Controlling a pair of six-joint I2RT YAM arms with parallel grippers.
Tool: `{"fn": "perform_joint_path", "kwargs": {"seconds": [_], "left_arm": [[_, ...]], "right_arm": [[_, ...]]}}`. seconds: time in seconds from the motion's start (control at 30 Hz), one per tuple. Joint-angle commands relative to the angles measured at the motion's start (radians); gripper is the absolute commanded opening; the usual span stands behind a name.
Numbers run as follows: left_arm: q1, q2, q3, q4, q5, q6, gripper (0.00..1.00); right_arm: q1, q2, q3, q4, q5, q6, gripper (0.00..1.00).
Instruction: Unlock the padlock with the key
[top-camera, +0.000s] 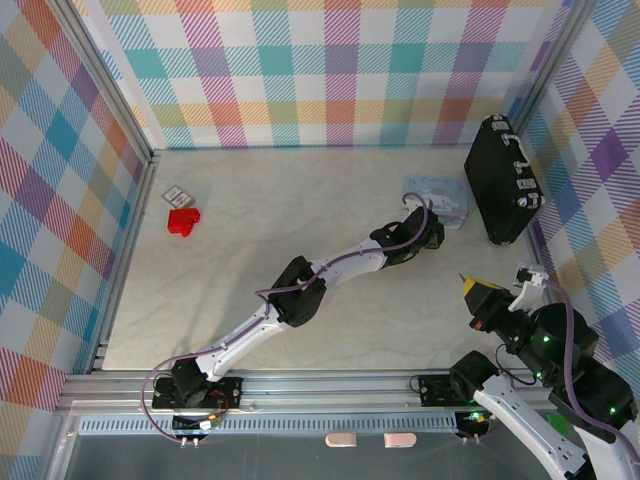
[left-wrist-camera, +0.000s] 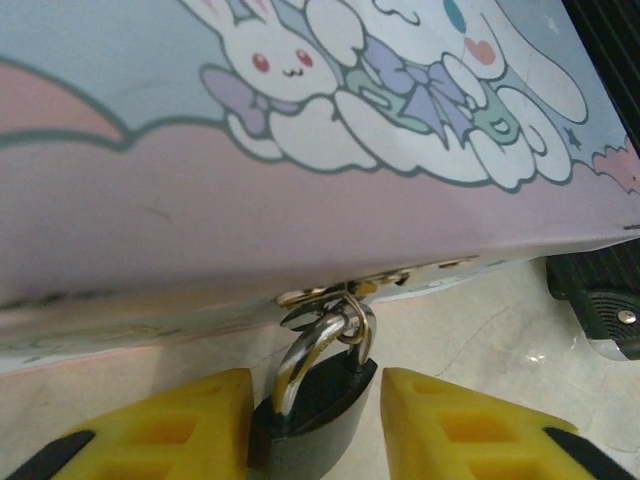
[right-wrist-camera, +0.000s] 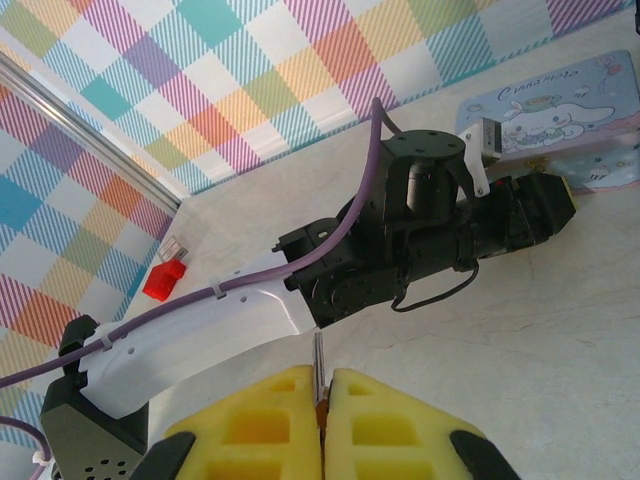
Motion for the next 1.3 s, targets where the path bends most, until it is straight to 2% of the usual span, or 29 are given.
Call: {"fn": "perform_joint_path", "kwargs": {"seconds": [0.0, 0.17, 0.33, 0.57, 0.9, 1.27], "left_arm": [[0.013, 0.043, 0.006, 0.012, 0.022, -0.015, 0.33], [0.017, 0.019, -0.025, 0.006, -0.001, -0.011, 0.22], [0.03, -0.058, -0.154, 0.048, -0.028, 0.005, 0.14], [0.079, -0.243, -0.445, 0.146, -0.035, 0.035, 0.08], [0.174, -0.555, -0.97, 0.338, -0.014, 0.091, 0.06], [0.321, -0.907, -1.508, 0.504, -0.008, 0.041, 0.02]], "right_arm": [[0.001, -0.012, 0.007, 0.012, -0.015, 0.009, 0.0], [0.001, -0.005, 0.001, 0.017, -0.019, 0.013, 0.0], [0.002, 0.009, 0.001, 0.02, -0.019, 0.005, 0.0], [0.001, 0.073, 0.0, 0.041, -0.046, -0.002, 0.0], [0.001, 0.183, -0.034, 0.145, -0.116, 0.018, 0.0], [0.0, 0.335, -0.062, 0.269, -0.196, 0.047, 0.0]]}}
